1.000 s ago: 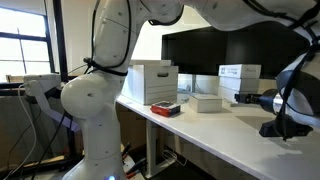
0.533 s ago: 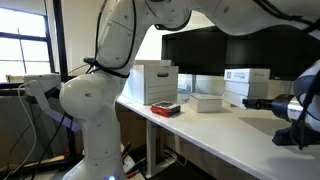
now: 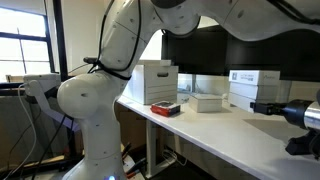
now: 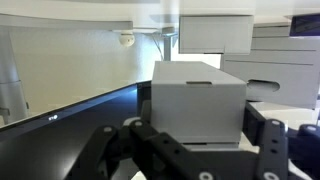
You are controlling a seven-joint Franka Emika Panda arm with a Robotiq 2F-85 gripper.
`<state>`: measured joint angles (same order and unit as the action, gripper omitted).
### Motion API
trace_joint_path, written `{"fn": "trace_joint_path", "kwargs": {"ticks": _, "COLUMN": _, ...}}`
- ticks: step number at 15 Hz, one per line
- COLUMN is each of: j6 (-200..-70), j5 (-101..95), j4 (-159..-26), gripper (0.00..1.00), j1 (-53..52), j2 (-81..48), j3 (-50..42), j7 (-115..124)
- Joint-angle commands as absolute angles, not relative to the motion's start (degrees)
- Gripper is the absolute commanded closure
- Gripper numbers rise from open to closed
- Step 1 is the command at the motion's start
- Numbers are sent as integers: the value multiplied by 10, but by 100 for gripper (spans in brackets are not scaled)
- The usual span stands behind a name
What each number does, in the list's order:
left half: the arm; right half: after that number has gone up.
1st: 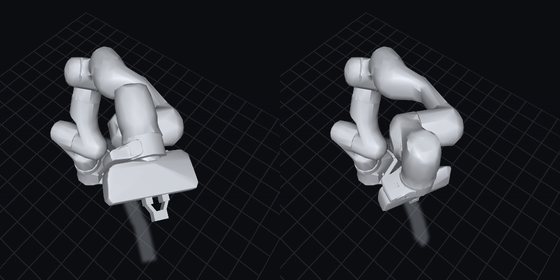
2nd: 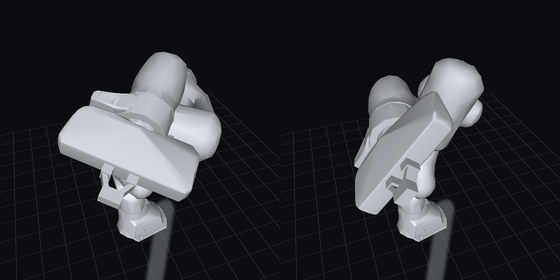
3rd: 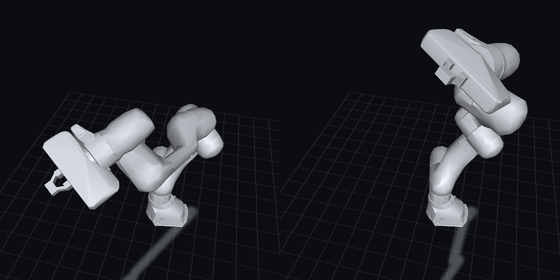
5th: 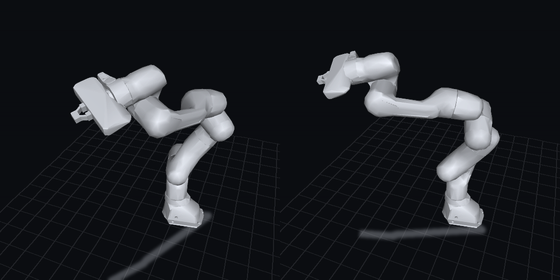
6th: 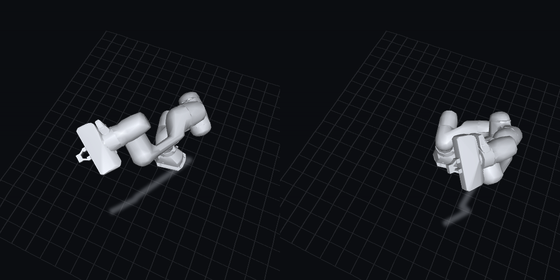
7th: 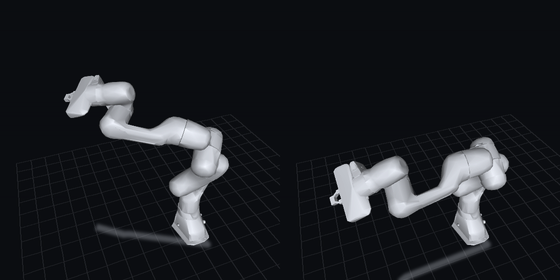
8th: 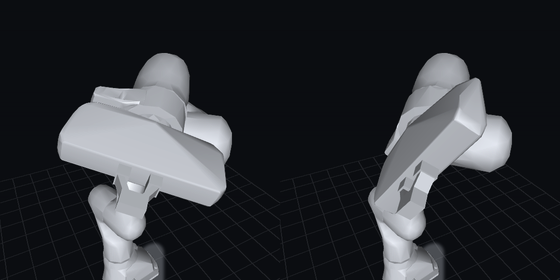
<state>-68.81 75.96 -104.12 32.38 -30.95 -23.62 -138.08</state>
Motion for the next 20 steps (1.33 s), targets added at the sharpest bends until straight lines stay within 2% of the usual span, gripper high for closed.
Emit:
{"fn": "trace_joint_path", "kwargs": {"ticks": 1, "j6": -668, "j5": 760, "j4": -1001, "gripper": 42, "j1": 334, "j2": -331, "j3": -212, "j7": -1354}}
{"fn": "trace_joint_path", "kwargs": {"ticks": 13, "j6": -660, "j5": 754, "j4": -909, "gripper": 42, "j1": 356, "j2": -390, "j3": -191, "j7": -1322}}
{"fn": "trace_joint_path", "kwargs": {"ticks": 20, "j6": -620, "j5": 738, "j4": -877, "gripper": 42, "j1": 411, "j2": -411, "j3": -191, "j7": -1328}}
